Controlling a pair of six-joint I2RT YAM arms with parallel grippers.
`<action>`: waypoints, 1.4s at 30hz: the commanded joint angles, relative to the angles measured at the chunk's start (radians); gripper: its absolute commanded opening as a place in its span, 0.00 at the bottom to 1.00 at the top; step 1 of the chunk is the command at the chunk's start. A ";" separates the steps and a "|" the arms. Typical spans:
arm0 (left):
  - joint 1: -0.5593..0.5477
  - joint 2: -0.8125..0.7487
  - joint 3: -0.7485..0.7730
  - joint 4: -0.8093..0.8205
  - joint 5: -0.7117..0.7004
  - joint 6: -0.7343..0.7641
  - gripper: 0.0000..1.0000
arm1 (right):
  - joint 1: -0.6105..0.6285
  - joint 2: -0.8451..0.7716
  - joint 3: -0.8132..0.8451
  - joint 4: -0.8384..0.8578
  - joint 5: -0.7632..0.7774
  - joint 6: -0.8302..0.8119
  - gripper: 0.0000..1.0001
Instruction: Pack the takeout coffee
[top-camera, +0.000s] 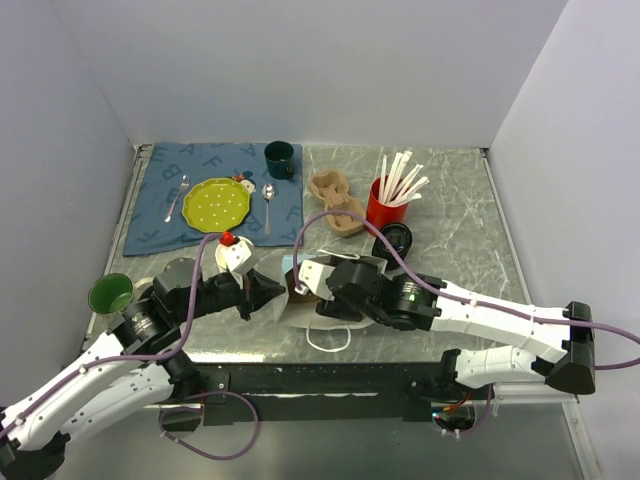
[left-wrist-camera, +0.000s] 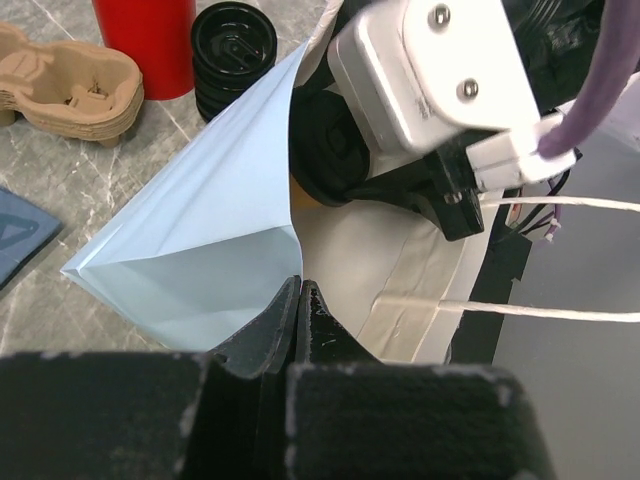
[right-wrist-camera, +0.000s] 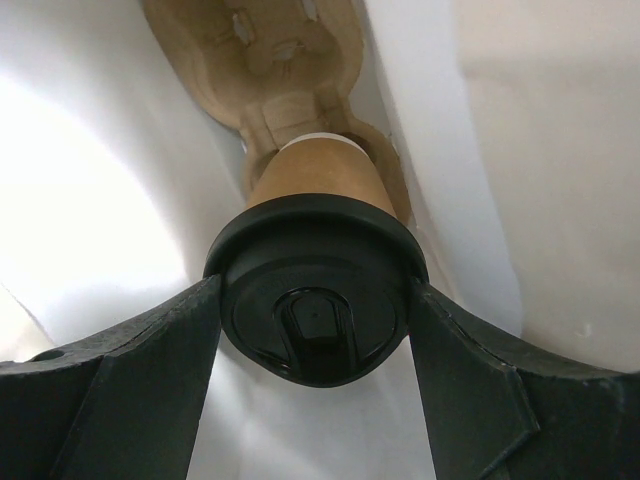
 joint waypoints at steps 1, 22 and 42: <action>-0.003 -0.019 0.008 0.017 0.022 0.005 0.01 | -0.001 -0.013 -0.013 0.048 -0.024 -0.052 0.38; -0.003 -0.025 -0.001 0.011 0.050 0.018 0.01 | 0.002 -0.034 -0.108 0.086 -0.009 -0.179 0.38; -0.003 -0.015 0.018 0.011 0.051 0.011 0.01 | 0.003 0.010 -0.115 0.136 0.080 -0.214 0.36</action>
